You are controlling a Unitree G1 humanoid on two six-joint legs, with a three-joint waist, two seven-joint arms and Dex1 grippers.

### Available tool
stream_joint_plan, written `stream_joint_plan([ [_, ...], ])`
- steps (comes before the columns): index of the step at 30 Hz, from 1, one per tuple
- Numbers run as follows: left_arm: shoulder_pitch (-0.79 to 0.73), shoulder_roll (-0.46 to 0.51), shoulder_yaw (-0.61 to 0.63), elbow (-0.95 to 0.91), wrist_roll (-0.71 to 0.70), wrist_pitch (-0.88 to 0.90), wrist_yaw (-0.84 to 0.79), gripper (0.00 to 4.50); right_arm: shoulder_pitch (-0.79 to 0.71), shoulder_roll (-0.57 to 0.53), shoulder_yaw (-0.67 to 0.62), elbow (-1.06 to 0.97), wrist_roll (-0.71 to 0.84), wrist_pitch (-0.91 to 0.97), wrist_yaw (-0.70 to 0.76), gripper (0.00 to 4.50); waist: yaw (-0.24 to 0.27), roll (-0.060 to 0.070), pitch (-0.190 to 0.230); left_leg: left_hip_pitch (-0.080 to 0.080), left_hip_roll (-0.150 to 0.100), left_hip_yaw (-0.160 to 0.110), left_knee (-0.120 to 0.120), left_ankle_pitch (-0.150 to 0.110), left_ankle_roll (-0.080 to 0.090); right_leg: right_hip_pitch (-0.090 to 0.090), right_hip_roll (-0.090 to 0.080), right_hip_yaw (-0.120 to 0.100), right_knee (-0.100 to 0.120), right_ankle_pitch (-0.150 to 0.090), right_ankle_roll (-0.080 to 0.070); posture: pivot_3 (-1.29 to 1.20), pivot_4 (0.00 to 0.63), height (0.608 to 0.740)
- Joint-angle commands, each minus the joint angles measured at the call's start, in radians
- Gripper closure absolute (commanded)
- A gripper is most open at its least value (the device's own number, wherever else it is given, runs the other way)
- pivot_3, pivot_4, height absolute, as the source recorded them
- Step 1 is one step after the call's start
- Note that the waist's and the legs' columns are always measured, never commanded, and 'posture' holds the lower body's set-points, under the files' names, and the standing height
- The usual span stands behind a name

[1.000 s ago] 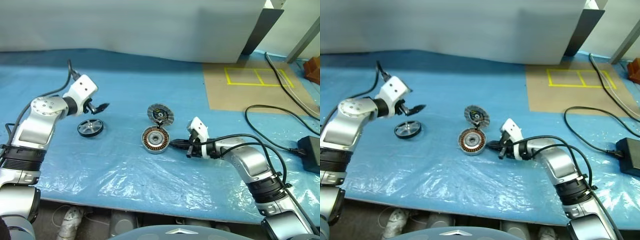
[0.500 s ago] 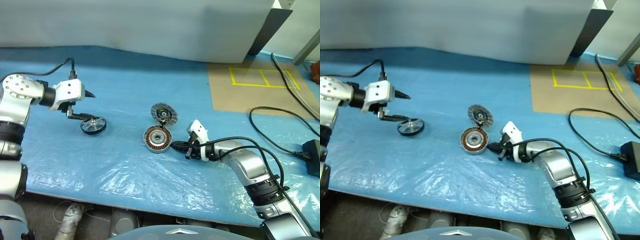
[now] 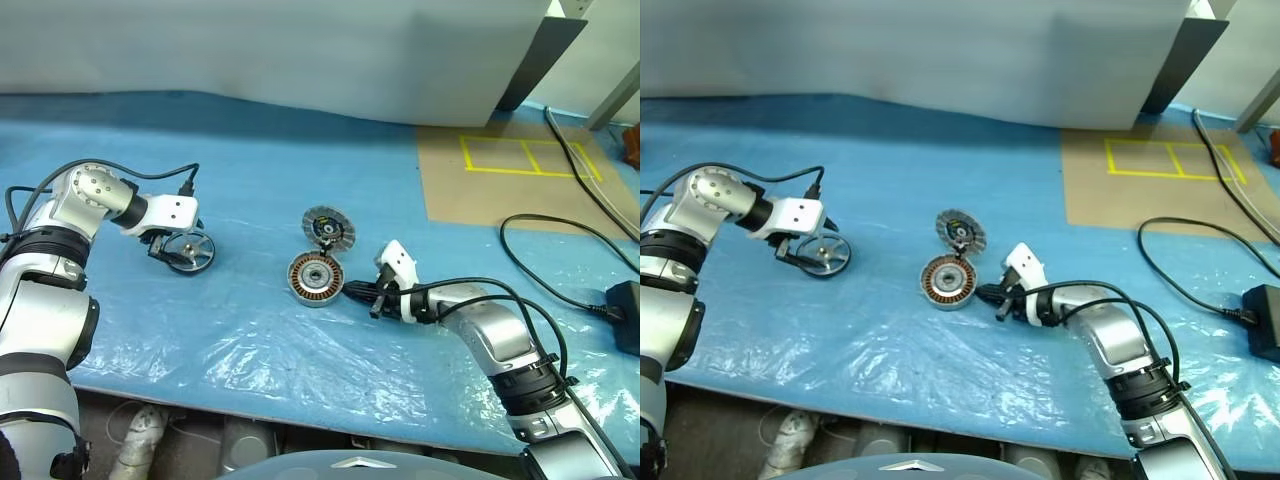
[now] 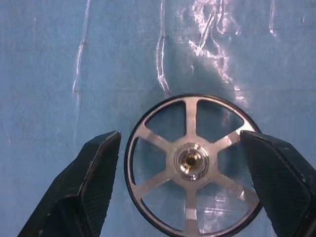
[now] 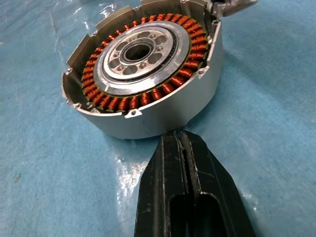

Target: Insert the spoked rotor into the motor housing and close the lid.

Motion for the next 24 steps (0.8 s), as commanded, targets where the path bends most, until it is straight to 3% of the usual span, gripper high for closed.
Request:
stream_joint_plan([
  [1, -0.036, 0.015, 0.010, 0.030, 0.014, -0.028, 0.008, 0.45, 0.010, -0.037, -0.095, -0.133, 0.078, 0.014, 0.019, 4.47, 0.001, 0.000, 0.000, 0.000, 0.000, 0.000, 0.000, 0.000, 0.000, 0.000, 0.000, 0.000, 0.000, 0.000, 0.000, 0.00, 0.150, 0.740],
  [8, -0.030, 0.012, 0.014, 0.061, 0.027, -0.045, 0.022, 0.45, -0.002, -0.155, -0.192, -0.281, 0.156, 0.045, 0.058, 4.47, 0.001, 0.000, 0.000, 0.001, 0.000, 0.000, 0.001, 0.000, 0.000, 0.000, 0.000, 0.001, 0.002, 0.000, 0.000, 0.00, 0.150, 0.740],
  [16, -0.019, -0.009, 0.021, 0.070, 0.030, -0.041, 0.064, 0.45, -0.008, -0.193, -0.167, -0.299, 0.152, 0.046, 0.059, 4.47, 0.001, -0.001, 0.000, 0.001, 0.000, 0.000, 0.002, 0.000, 0.000, 0.000, 0.000, 0.001, 0.003, 0.000, 0.000, 0.00, 0.150, 0.740],
  [19, -0.015, -0.011, 0.028, 0.070, 0.017, -0.035, 0.045, 1.07, -0.002, -0.189, -0.155, -0.301, 0.146, 0.045, 0.051, 4.50, 0.001, -0.001, 0.000, 0.001, 0.000, 0.000, 0.002, 0.000, 0.000, 0.000, 0.000, 0.001, 0.003, 0.000, 0.000, 0.00, 0.150, 0.740],
  [24, -0.003, 0.000, 0.024, 0.066, 0.022, -0.046, 0.023, 2.76, 0.006, -0.196, -0.136, -0.295, 0.128, 0.041, 0.036, 4.50, 0.001, -0.001, 0.000, 0.001, 0.000, 0.000, 0.002, 0.000, 0.000, 0.000, 0.000, 0.001, 0.003, 0.000, 0.000, 0.00, 0.150, 0.740],
])
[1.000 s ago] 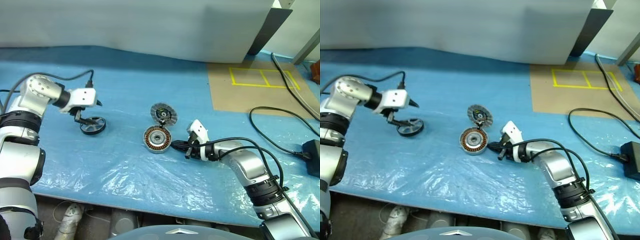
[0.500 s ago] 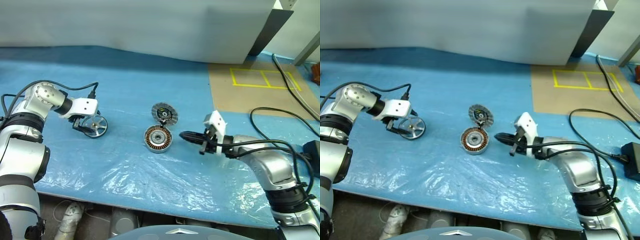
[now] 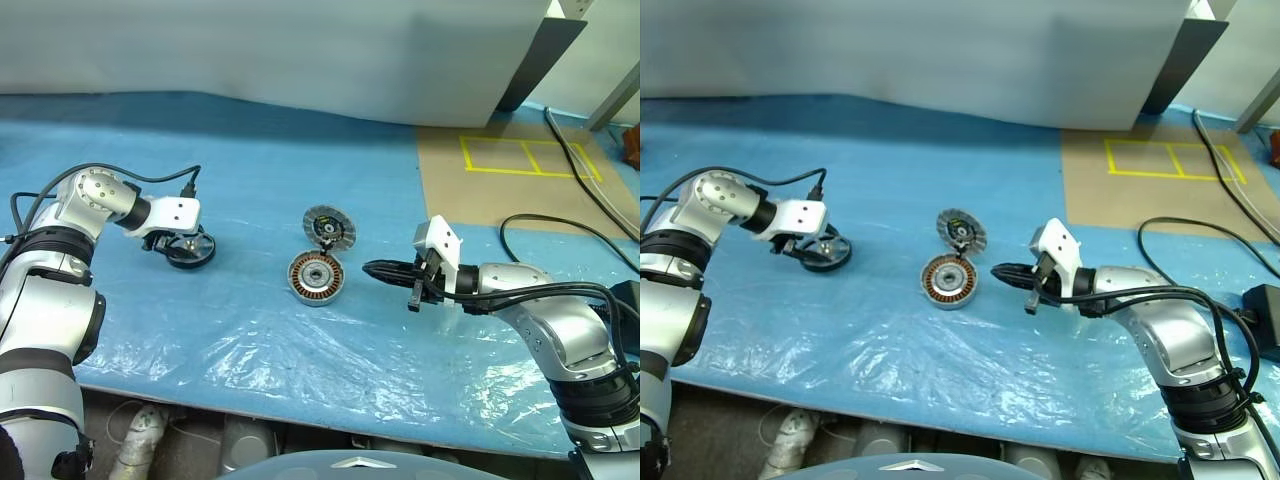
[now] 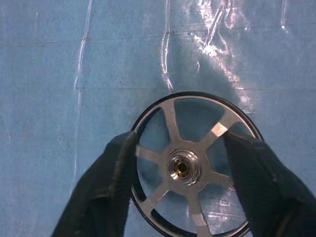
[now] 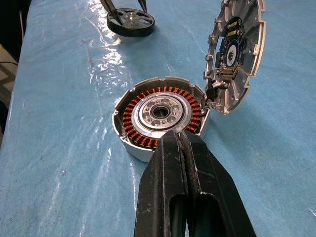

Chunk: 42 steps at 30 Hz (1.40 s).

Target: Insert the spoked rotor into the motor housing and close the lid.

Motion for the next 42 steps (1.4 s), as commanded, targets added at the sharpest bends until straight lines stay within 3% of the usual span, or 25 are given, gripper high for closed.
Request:
stream_joint_plan([
  [1, 0.008, 0.023, 0.015, -0.004, -0.005, -0.013, -0.017, 3.13, 0.006, -0.010, 0.000, -0.024, -0.004, -0.010, -0.009, 4.50, 0.000, 0.000, 0.000, 0.000, 0.000, 0.000, 0.000, 0.000, 0.000, 0.000, 0.000, 0.000, 0.000, 0.000, 0.000, 0.00, 0.150, 0.740],
  [4, 0.021, 0.025, 0.009, -0.010, 0.009, -0.023, 0.011, 4.20, 0.013, -0.007, 0.000, -0.021, -0.010, -0.009, -0.018, 4.50, 0.000, 0.000, 0.000, 0.000, 0.000, 0.000, 0.000, 0.000, 0.000, 0.000, 0.000, 0.000, 0.000, 0.000, 0.000, 0.00, 0.150, 0.740],
  [16, 0.073, 0.021, 0.021, -0.056, -0.001, -0.013, 0.035, 4.20, 0.028, -0.001, 0.016, -0.027, -0.027, -0.011, -0.049, 4.50, 0.000, 0.000, 0.000, 0.002, 0.000, 0.000, 0.001, 0.000, 0.000, 0.000, 0.000, 0.001, 0.002, 0.000, 0.000, 0.00, 0.150, 0.740],
  [19, 0.088, 0.028, 0.049, -0.077, -0.058, -0.004, -0.066, 4.20, 0.030, 0.003, 0.020, -0.028, -0.029, -0.012, -0.054, 4.50, 0.000, 0.000, 0.000, 0.002, 0.000, 0.000, 0.001, 0.000, 0.000, 0.000, 0.000, 0.001, 0.003, 0.000, 0.000, 0.00, 0.150, 0.740],
  [20, 0.089, 0.029, 0.058, -0.083, -0.065, -0.003, -0.054, 4.35, 0.029, 0.006, 0.020, -0.028, -0.028, -0.013, -0.056, 4.50, 0.000, 0.000, 0.000, 0.002, 0.000, 0.000, 0.001, 0.000, 0.000, 0.000, 0.000, 0.001, 0.003, 0.000, 0.000, 0.00, 0.150, 0.740],
  [26, 0.095, 0.031, 0.116, -0.151, -0.128, 0.039, -0.035, 4.35, 0.026, 0.010, 0.013, -0.031, -0.022, -0.014, -0.064, 4.50, 0.000, 0.000, 0.000, 0.001, 0.000, 0.000, 0.001, 0.000, 0.000, 0.000, 0.000, 0.001, 0.002, 0.000, 0.000, 0.00, 0.150, 0.740],
  [38, 0.087, 0.023, 0.162, -0.452, -0.298, 0.203, -0.177, 4.35, -0.013, 0.014, -0.023, -0.008, 0.012, -0.005, -0.061, 4.50, 0.000, 0.000, 0.000, 0.001, 0.000, 0.000, 0.001, 0.000, 0.000, 0.000, 0.000, 0.001, 0.002, 0.000, -0.001, 0.00, 0.150, 0.740],
  [42, 0.137, 0.006, 0.070, -0.683, -0.490, 0.362, -0.196, 4.35, -0.002, -0.007, -0.084, -0.052, 0.091, 0.035, -0.039, 4.50, 0.003, 0.000, 0.000, 0.000, 0.000, 0.000, 0.001, 0.000, 0.000, 0.000, 0.000, 0.001, 0.002, -0.001, -0.001, 0.00, 0.150, 0.740],
])
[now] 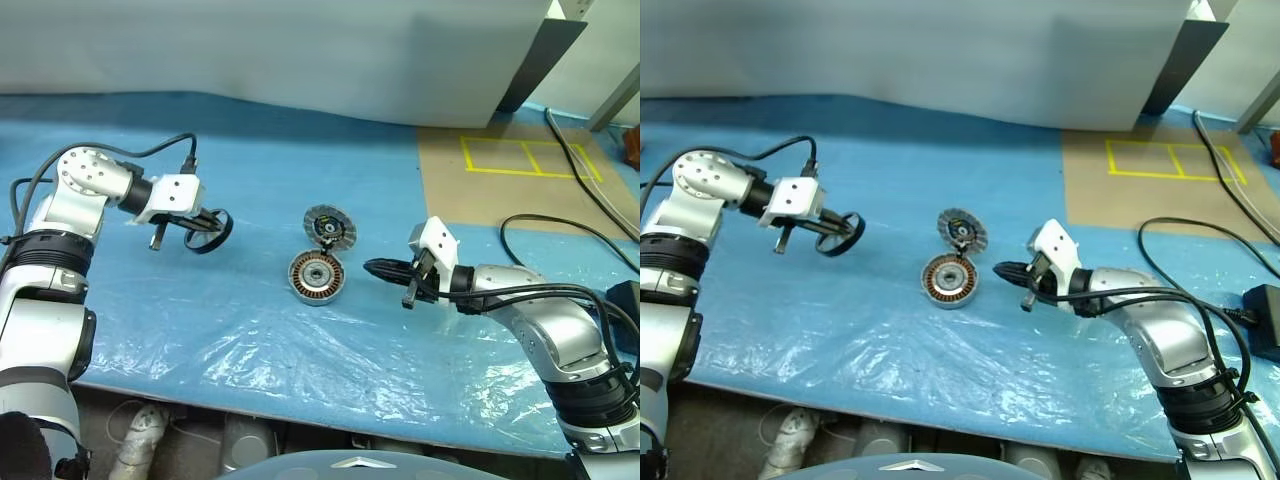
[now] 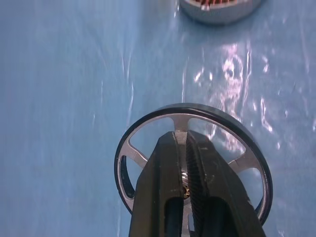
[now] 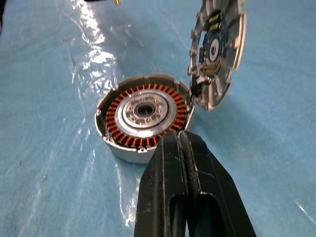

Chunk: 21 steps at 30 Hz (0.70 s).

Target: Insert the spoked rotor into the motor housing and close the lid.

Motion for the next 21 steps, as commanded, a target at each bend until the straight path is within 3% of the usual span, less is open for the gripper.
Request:
stream_joint_plan([
  [1, 0.020, -0.022, -0.053, -0.183, -0.146, 0.103, -0.014, 4.35, 0.004, -0.027, -0.068, -0.066, 0.072, 0.021, 0.024, 4.50, 0.003, 0.000, 0.000, 0.000, 0.000, 0.000, 0.000, 0.000, 0.000, 0.000, 0.000, 0.000, 0.000, 0.000, 0.000, 0.00, 0.150, 0.740],
  [11, 0.001, -0.245, -0.046, -0.147, -0.159, 0.131, 0.021, 4.35, 0.059, -0.035, -0.100, -0.152, 0.094, 0.050, -0.038, 4.50, -0.002, 0.000, 0.000, -0.002, 0.000, 0.000, 0.002, 0.000, 0.000, 0.000, 0.001, 0.000, 0.001, 0.000, 0.000, 0.00, 0.150, 0.740],
  [21, 0.072, -0.317, -0.043, -0.144, -0.142, 0.153, 0.036, 4.35, 0.120, -0.027, -0.093, -0.191, 0.082, 0.058, -0.123, 4.50, -0.002, 0.000, 0.000, -0.002, 0.000, 0.000, 0.003, 0.000, 0.000, 0.000, 0.000, 0.001, 0.000, 0.000, 0.001, 0.00, 0.150, 0.740],
])
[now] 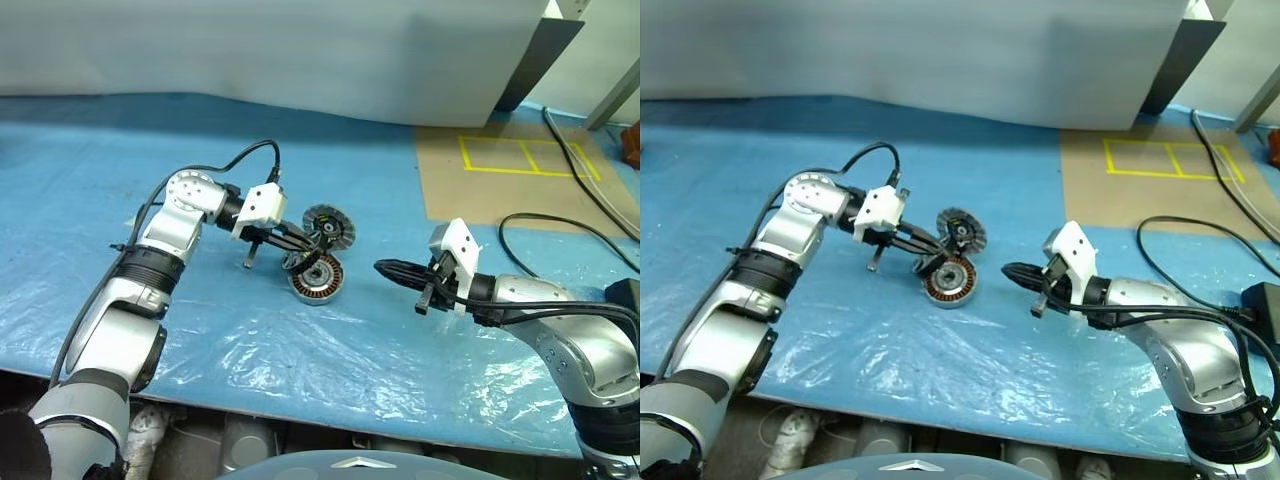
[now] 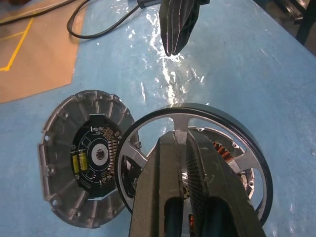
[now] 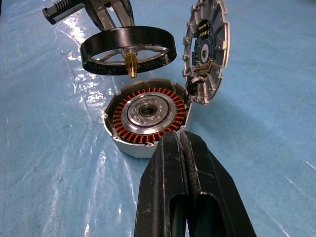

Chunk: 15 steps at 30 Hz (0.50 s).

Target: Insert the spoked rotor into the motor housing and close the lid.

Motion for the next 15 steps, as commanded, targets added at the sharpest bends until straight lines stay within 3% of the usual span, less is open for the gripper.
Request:
stream_joint_plan([
  [1, 0.000, -0.004, 0.011, -0.009, 0.011, -0.017, 0.002, 4.35, -0.003, -0.006, -0.020, -0.035, 0.006, -0.005, -0.014, 4.50, 0.000, 0.000, 0.000, 0.000, 0.000, 0.000, 0.000, 0.000, 0.000, 0.000, 0.000, 0.000, 0.000, 0.000, 0.000, 0.00, 0.150, 0.740],
  [7, -0.006, -0.047, 0.002, 0.018, 0.049, -0.049, 0.026, 4.35, -0.018, -0.014, -0.016, -0.013, -0.005, -0.010, -0.023, 4.50, 0.001, 0.000, 0.000, 0.000, 0.000, 0.000, 0.001, 0.000, 0.000, 0.000, 0.000, 0.000, 0.000, 0.000, 0.000, 0.00, 0.150, 0.740],
  [15, 0.001, -0.032, -0.032, 0.047, 0.121, -0.106, 0.012, 4.35, -0.003, -0.010, -0.011, -0.018, -0.011, -0.007, -0.037, 4.50, 0.000, 0.000, 0.000, 0.000, 0.000, 0.000, 0.000, 0.000, 0.000, 0.000, 0.000, 0.000, 0.000, 0.000, 0.000, 0.00, 0.150, 0.740],
])
